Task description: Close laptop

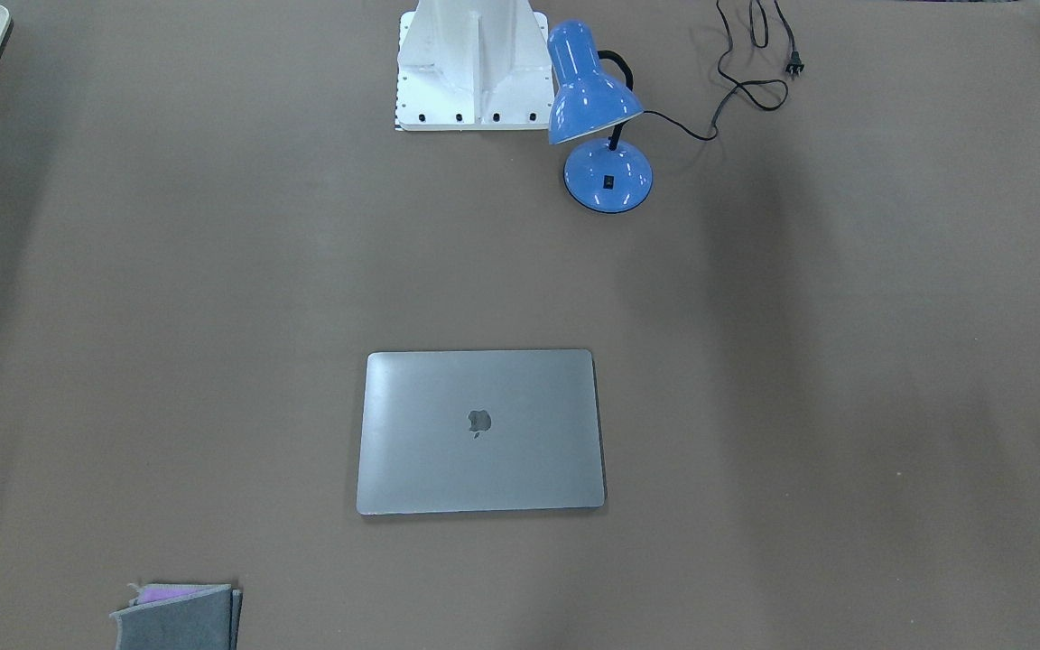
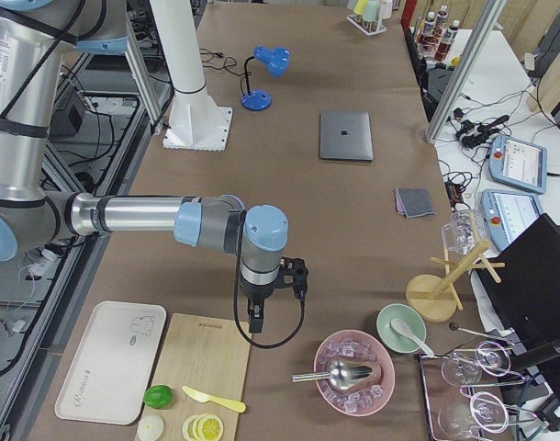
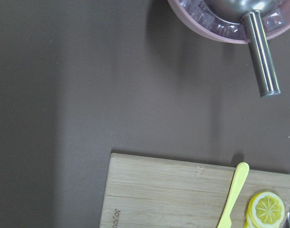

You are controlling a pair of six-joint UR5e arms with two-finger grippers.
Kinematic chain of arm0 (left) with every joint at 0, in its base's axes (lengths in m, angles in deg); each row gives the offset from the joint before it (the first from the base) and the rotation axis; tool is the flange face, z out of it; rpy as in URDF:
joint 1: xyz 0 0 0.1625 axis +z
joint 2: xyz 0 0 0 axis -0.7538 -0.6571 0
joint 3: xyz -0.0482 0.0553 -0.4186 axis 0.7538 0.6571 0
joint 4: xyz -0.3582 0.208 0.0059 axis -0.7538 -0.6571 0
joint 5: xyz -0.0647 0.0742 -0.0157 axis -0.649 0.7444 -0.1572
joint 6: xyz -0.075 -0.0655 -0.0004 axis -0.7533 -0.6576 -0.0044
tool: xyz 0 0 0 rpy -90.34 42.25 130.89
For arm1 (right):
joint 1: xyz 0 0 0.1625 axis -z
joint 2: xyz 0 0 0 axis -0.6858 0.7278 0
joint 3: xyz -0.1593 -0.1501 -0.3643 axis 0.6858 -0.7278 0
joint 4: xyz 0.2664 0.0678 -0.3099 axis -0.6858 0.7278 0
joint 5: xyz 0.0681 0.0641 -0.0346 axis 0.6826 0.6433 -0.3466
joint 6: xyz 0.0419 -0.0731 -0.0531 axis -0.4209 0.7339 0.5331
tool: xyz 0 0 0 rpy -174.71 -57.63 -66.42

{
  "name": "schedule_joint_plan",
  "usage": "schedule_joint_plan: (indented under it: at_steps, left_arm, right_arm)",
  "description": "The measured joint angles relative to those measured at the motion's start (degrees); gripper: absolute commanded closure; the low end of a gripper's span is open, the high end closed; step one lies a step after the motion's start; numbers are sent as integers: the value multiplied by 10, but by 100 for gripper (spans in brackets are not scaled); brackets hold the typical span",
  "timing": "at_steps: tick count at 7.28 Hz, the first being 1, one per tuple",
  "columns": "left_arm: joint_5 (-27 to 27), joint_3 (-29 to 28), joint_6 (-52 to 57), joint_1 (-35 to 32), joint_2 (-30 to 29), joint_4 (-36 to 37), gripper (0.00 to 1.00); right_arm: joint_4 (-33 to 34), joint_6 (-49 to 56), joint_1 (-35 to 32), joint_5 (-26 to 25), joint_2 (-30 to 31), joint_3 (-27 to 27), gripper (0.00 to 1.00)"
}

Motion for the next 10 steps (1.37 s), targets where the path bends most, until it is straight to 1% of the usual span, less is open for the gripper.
schedule_joint_plan:
  at_steps: [4,10]
  left_arm:
    - [0,1,1,0,6,-5,1]
    - [0,1,1,0,9,-10,1]
  right_arm:
    - [-19,-1,4,6,0,1,0]
    - [-23,-1,5,14,0,0,0]
